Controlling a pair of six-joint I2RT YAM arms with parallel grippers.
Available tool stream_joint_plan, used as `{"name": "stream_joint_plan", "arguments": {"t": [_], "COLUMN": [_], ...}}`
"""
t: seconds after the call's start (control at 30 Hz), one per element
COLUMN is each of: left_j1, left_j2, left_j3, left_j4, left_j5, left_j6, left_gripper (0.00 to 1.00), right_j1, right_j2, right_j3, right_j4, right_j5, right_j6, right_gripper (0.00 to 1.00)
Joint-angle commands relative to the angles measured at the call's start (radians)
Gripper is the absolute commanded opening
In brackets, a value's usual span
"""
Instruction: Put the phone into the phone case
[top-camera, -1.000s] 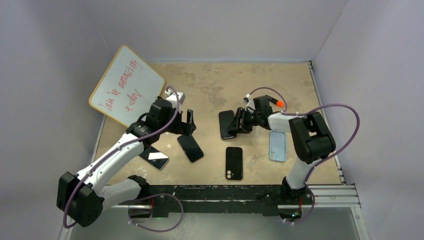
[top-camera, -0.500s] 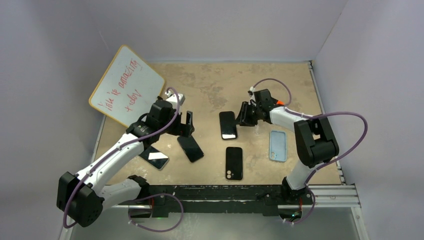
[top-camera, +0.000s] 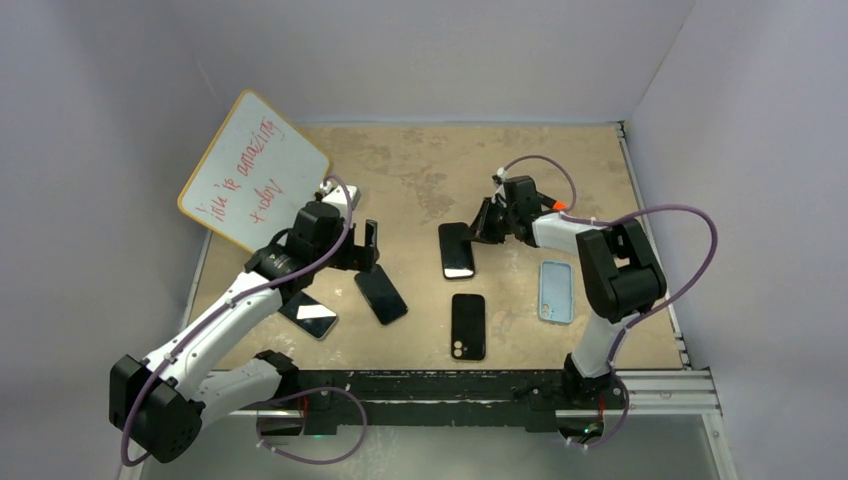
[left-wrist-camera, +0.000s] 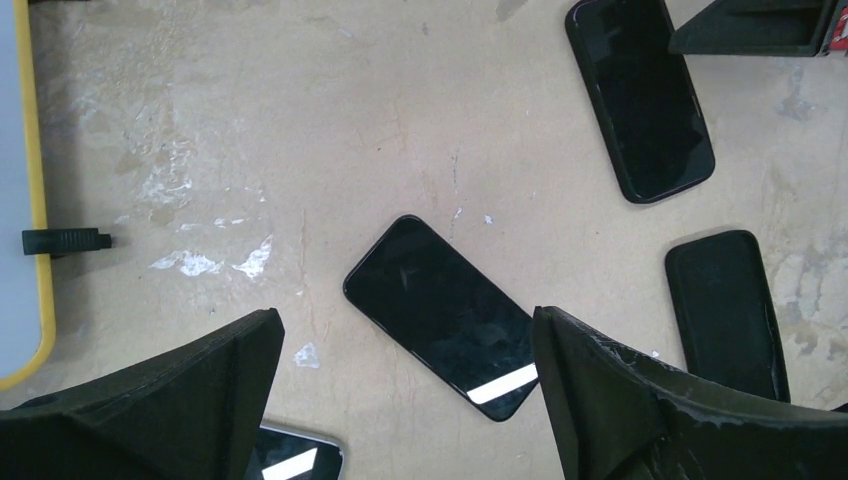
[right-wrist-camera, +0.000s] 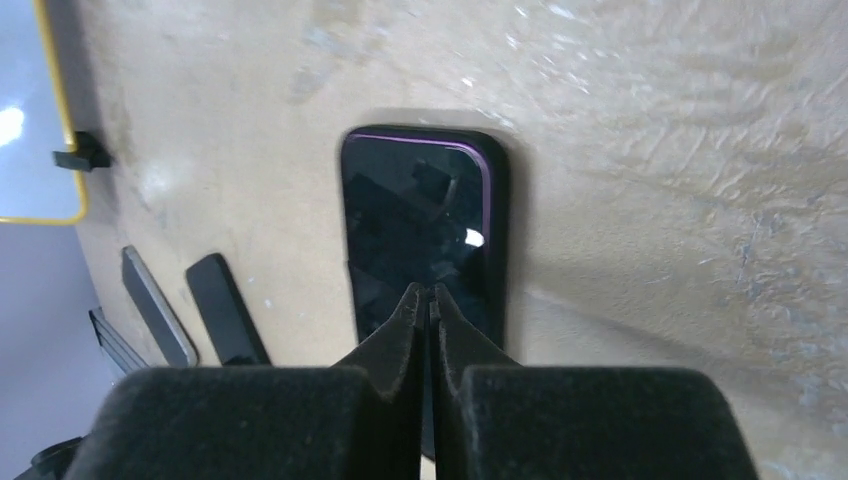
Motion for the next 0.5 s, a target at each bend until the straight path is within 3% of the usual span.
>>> {"name": "stream_joint_plan", "arguments": {"t": [0.0, 0.13, 0.27, 0.47], "left_j1": [0.003, 0.003, 0.005, 0.01], "left_j2": [-0.034, -0.033, -0.003, 0.014], "left_j3": [0.024, 0.024, 0.061, 0.019], "left_j4": [-0.003, -0.003, -0.055, -0.048], "left_j5": [-0.038, -0.029, -0.052, -0.082], "left_j6": [-0.02, -0.031, -0.057, -0.147], "left_gripper": [1.0, 1.0, 1.0, 0.98], "right_j1": [0.005, 0.005, 0.005, 0.023], "right_j2": [0.075, 0.071, -0.032, -0.199], "right_j3": [-0.036, -0.05, -0.039, -0.065], "right_j4": [0.046, 0.024, -0.04, -0.119], "right_j5": [-0.018, -0.034, -0.05, -0.053], "right_j6": [0.028, 0.02, 0.011, 0.017], "right_gripper": [0.01, 0.01, 0.04, 0.28]}}
